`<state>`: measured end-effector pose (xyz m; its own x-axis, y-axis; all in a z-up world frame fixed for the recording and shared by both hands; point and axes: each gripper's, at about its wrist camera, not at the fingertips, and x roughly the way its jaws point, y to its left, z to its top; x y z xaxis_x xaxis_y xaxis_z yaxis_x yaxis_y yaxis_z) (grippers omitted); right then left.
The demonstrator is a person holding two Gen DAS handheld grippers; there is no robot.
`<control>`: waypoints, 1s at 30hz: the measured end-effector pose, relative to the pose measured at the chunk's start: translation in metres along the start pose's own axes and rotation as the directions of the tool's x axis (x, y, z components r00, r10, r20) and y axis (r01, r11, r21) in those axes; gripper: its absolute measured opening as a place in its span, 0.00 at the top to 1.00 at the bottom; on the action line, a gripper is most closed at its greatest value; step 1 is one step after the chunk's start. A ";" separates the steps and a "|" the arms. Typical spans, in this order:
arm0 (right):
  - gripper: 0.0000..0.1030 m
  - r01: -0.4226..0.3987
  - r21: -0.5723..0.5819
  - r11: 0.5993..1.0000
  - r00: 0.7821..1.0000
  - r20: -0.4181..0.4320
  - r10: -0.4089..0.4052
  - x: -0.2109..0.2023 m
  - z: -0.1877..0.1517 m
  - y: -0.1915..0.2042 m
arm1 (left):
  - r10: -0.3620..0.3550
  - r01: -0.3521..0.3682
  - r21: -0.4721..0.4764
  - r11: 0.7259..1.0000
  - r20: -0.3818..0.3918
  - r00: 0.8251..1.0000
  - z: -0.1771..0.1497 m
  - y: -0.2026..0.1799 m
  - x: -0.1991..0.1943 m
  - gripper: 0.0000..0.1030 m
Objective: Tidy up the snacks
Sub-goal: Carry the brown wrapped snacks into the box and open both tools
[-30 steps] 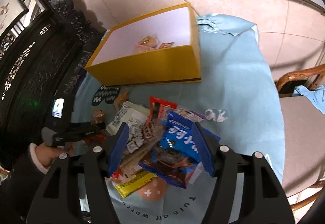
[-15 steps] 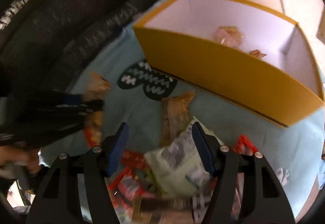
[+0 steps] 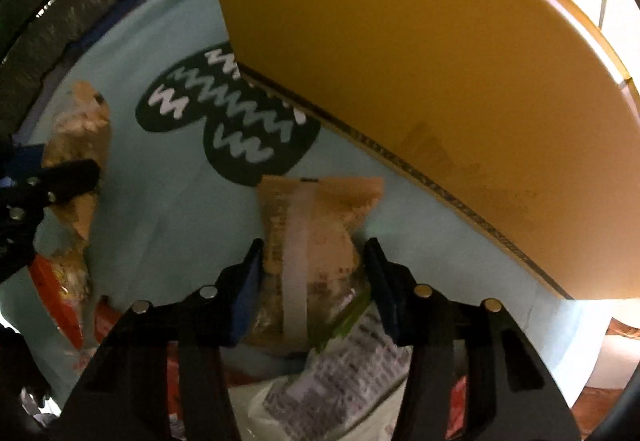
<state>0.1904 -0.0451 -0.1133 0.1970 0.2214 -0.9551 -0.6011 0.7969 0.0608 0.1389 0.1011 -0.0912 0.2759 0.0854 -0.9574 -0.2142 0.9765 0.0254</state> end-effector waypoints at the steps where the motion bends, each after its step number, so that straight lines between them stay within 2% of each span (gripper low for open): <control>1: 0.56 -0.010 0.004 1.000 1.000 -0.006 0.010 0.000 0.000 -0.001 | -0.001 0.001 -0.001 1.000 -0.004 1.000 0.000 -0.001 0.001 0.71; 2: 0.59 -0.016 0.010 1.000 1.000 -0.010 0.016 -0.001 0.000 -0.002 | -0.006 0.006 0.000 1.000 -0.008 1.000 -0.001 -0.002 0.001 0.71; 3: 0.65 -0.041 0.042 0.998 0.999 -0.001 0.041 -0.006 -0.001 -0.008 | -0.007 0.007 0.003 1.000 -0.008 1.000 -0.002 -0.004 -0.001 0.71; 4: 0.66 -0.084 0.082 0.993 0.996 0.027 0.082 -0.015 -0.003 -0.015 | -0.007 0.007 0.008 1.000 -0.001 1.000 -0.003 -0.005 -0.004 0.71; 6: 0.67 -0.147 0.112 0.983 0.986 0.091 0.137 -0.041 -0.008 -0.024 | -0.016 0.015 0.018 1.000 0.028 0.999 -0.002 -0.006 -0.015 0.71; 11: 0.70 -0.242 0.152 0.958 0.953 0.224 0.205 -0.104 -0.022 -0.040 | -0.045 0.041 0.042 0.998 0.116 0.992 0.001 -0.013 -0.061 0.71; 17: 0.70 -0.283 0.179 0.942 0.913 0.352 0.207 -0.171 -0.042 -0.057 | -0.100 0.078 0.114 0.990 0.200 0.975 0.009 -0.040 -0.109 0.71; 25: 0.70 -0.252 0.239 0.938 0.898 0.418 0.135 -0.211 -0.049 -0.096 | -0.166 0.119 0.205 0.972 0.232 0.959 0.021 -0.087 -0.139 0.71; 30: 0.70 -0.240 0.281 0.929 0.891 0.444 0.096 -0.217 -0.039 -0.130 | -0.179 0.116 0.249 0.962 0.250 0.952 0.048 -0.113 -0.145 0.71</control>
<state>0.1960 -0.2188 0.0746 0.4621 0.5234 -0.7159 -0.3881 0.8452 0.3674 0.1682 -0.0121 0.0586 0.5352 -0.0441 -0.8436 0.0592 0.9981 -0.0146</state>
